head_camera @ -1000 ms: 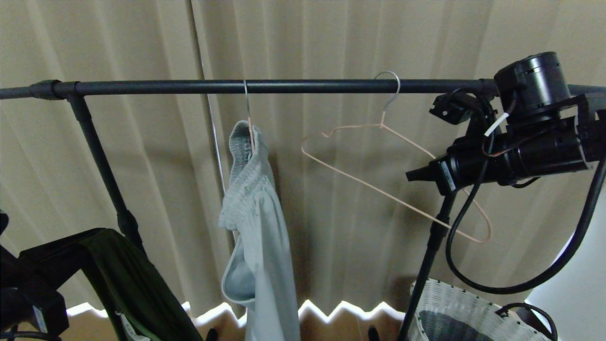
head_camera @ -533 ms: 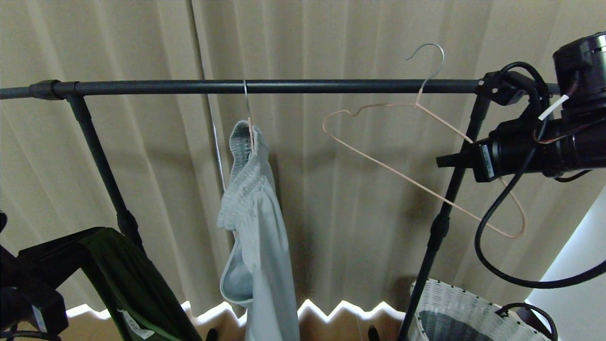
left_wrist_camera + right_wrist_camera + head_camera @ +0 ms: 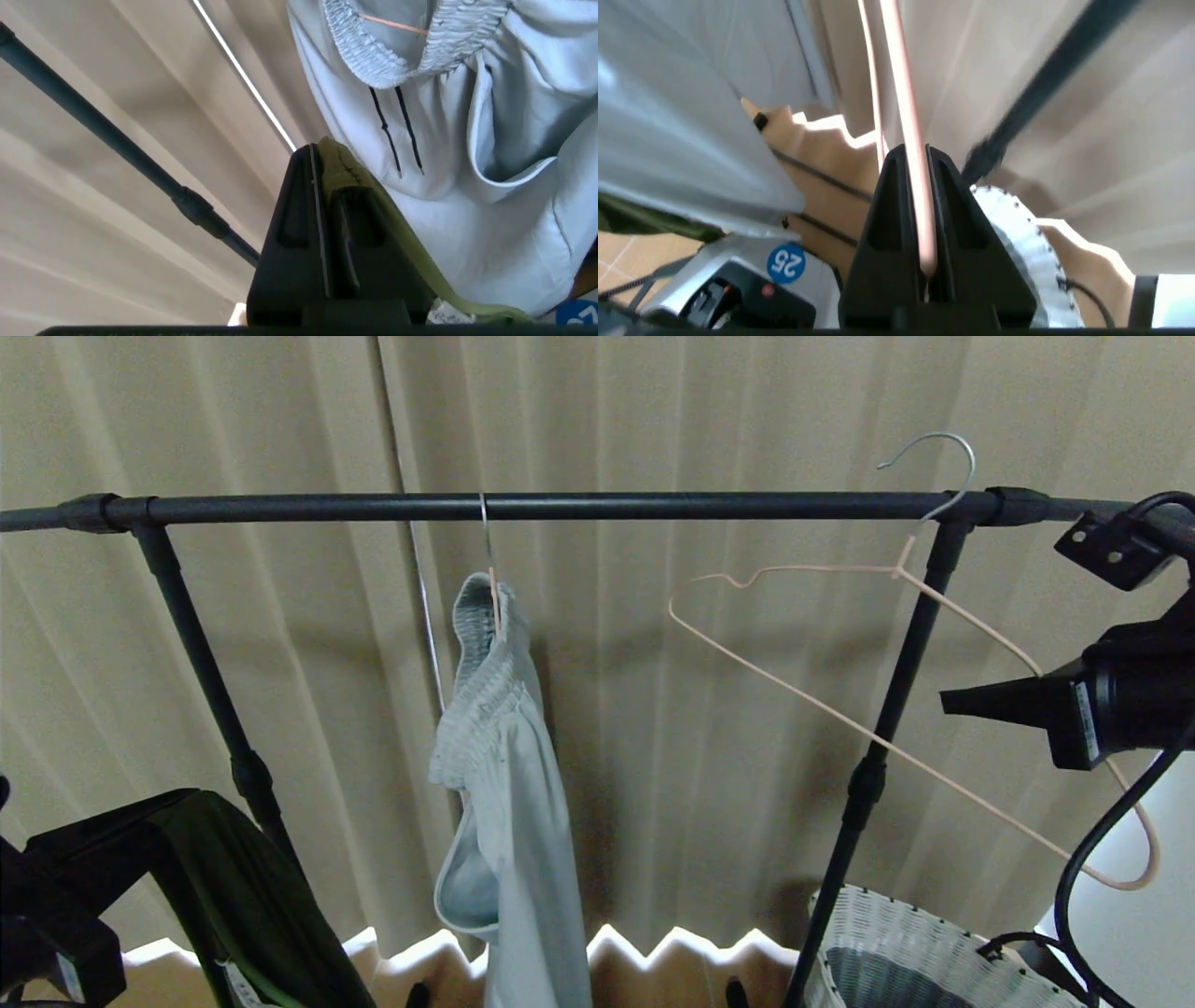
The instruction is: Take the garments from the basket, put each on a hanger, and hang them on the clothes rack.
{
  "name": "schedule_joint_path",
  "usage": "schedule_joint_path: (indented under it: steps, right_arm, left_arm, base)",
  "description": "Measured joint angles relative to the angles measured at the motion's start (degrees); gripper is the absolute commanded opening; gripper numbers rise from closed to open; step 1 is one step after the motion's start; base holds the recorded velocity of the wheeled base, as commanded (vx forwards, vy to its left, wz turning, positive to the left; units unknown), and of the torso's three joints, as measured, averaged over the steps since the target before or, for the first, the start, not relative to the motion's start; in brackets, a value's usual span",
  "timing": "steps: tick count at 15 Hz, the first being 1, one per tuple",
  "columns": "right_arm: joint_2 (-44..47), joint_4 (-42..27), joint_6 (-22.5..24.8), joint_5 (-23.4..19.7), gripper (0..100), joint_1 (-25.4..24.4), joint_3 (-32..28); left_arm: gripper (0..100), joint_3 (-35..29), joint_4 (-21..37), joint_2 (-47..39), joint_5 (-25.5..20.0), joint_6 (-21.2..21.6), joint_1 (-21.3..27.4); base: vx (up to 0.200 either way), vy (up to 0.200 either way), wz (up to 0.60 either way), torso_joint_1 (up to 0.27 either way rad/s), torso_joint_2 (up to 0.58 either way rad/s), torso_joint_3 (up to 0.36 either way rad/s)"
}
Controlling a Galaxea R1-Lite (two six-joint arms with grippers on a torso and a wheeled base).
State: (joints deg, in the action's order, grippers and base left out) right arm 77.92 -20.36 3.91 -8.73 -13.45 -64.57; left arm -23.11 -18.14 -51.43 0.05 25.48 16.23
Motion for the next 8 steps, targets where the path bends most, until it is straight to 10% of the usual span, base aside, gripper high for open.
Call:
schedule_joint_path:
  steps: [8]
  right_arm:
    - [-8.0,-0.3,0.3,0.7,0,-0.4,7.1]
  left_arm:
    - [0,0.5,0.1,0.3,0.0,0.1,-1.3]
  base:
    - [-0.200,0.000,0.00,-0.002,0.00,0.001]
